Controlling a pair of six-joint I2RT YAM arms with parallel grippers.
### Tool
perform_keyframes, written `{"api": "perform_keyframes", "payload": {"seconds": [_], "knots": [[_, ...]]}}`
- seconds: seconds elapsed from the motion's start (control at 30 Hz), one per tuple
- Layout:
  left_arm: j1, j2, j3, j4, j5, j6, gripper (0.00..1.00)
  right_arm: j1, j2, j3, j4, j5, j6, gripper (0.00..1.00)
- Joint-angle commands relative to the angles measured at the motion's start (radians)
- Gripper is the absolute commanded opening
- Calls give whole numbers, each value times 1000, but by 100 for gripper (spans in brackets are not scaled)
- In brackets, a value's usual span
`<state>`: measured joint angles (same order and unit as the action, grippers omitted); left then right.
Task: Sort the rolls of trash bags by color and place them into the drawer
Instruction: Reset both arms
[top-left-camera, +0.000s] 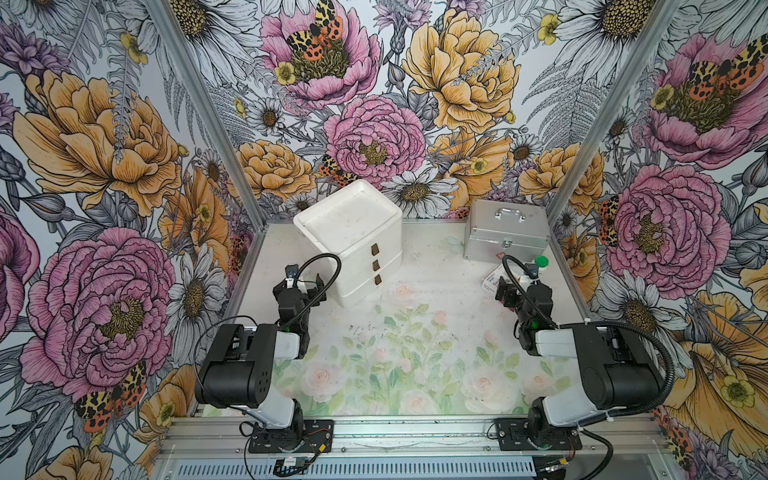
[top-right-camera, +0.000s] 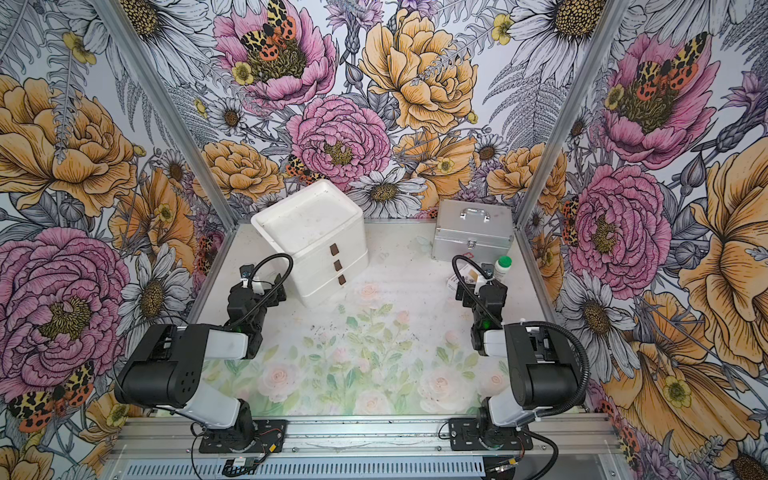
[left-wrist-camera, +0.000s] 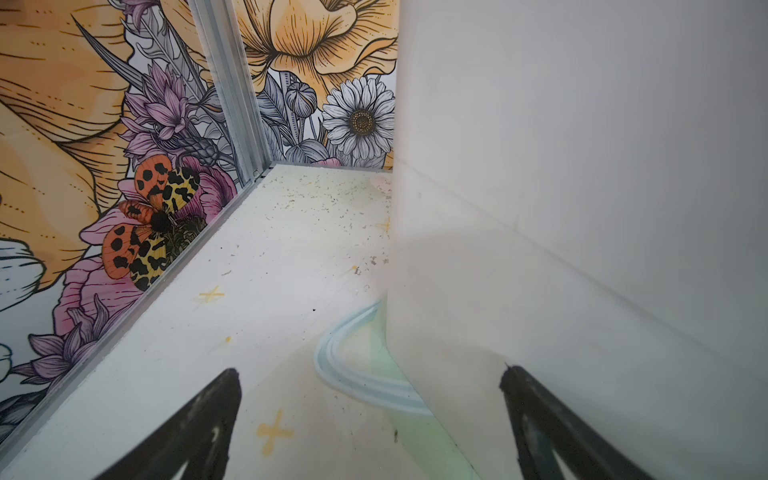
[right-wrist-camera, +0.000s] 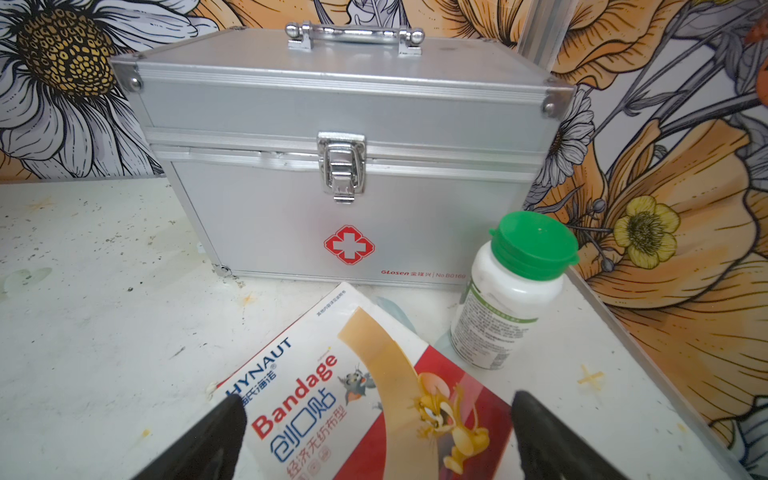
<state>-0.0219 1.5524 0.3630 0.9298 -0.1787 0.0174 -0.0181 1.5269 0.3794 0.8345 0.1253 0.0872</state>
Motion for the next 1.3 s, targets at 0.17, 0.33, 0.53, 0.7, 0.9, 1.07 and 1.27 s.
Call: {"api": "perform_keyframes", "payload": {"seconds": [0.17, 0.33, 0.53, 0.7, 0.9, 1.07, 1.27], "knots": [[2, -8, 14, 3, 5, -5, 99, 3, 6, 18, 13, -15, -9, 100], [2, -8, 14, 2, 5, -5, 99, 4, 5, 18, 12, -15, -8, 99], [2, -8, 13, 4, 5, -5, 99, 4, 5, 19, 12, -15, -8, 100], [2, -8, 14, 4, 5, -5, 99, 4, 6, 19, 12, -15, -9, 100], [7, -8, 16, -4, 18, -8, 99, 3, 5, 18, 13, -15, -8, 100], [8, -8, 17, -4, 20, -10, 99, 4, 6, 18, 12, -15, -8, 100], [13, -8, 21, -10, 29, -10, 99, 3, 6, 18, 12, -15, -9, 100]]}}
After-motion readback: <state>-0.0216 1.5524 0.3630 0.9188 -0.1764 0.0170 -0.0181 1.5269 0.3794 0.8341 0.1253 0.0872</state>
